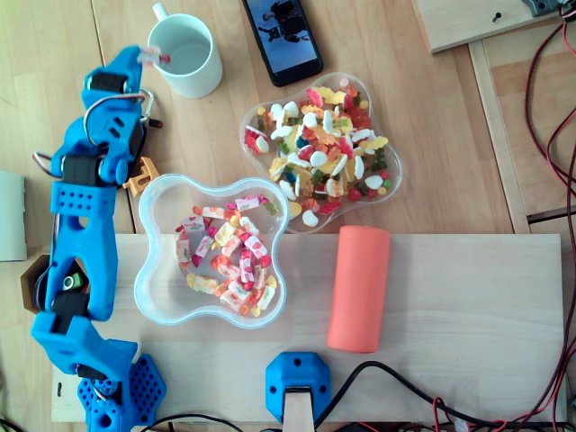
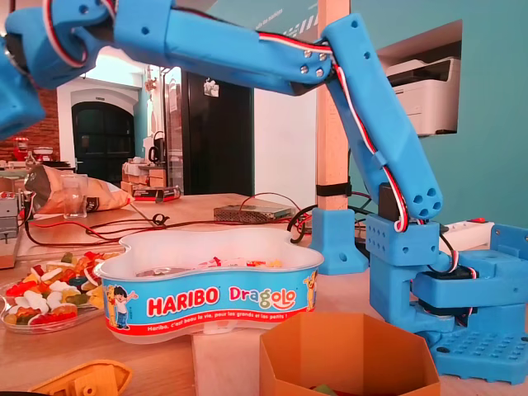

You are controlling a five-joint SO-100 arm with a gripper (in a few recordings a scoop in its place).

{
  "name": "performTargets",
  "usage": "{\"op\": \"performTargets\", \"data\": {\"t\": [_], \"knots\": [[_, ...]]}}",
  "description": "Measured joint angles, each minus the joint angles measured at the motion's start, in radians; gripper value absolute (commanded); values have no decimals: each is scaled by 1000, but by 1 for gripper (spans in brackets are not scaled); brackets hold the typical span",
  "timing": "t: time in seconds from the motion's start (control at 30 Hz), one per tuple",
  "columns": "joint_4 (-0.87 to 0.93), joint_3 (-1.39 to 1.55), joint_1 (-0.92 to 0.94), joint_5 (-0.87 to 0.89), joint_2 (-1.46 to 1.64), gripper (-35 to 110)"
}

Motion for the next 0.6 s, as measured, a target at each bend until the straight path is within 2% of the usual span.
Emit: {"op": "performTargets", "data": {"t": [0.27,0.6], "knots": [[-103,-89,6,0,-121,-4],[-106,-212,28,0,-238,-4]]}}
